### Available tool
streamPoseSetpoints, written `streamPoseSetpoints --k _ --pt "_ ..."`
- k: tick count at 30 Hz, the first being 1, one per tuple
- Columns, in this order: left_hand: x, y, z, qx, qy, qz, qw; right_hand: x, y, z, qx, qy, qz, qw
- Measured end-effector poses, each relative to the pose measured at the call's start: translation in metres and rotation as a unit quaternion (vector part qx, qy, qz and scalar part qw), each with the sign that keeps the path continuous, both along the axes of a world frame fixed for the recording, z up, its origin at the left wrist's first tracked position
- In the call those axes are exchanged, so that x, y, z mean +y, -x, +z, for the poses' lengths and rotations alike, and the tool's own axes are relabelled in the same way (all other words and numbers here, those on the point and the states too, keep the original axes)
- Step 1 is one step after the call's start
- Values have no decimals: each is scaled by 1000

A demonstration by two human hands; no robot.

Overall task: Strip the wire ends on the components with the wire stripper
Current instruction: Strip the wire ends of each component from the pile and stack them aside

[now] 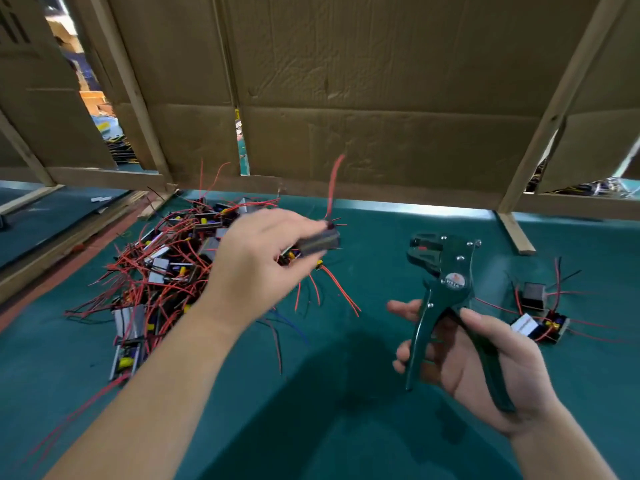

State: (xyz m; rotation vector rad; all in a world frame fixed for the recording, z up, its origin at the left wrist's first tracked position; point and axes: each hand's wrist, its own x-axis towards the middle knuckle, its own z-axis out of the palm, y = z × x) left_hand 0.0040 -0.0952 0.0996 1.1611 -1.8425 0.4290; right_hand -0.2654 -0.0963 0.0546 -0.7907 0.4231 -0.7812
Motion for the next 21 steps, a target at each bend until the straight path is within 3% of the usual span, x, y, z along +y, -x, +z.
streamPoseSetpoints --k 4,9,15,21 --pt "0 30 -23 -38 -5 -39 998 3 -3 5 -142 28 42 989" --pt "3 51 -51 -45 -66 -42 996 3 -7 5 -215 34 36 975" --pt "10 56 -79 -47 -113 -11 992 0 -8 1 -109 43 -55 992" --pt "21 52 -78 -84 -298 93 946 2 -21 -5 -74 1 -34 997"
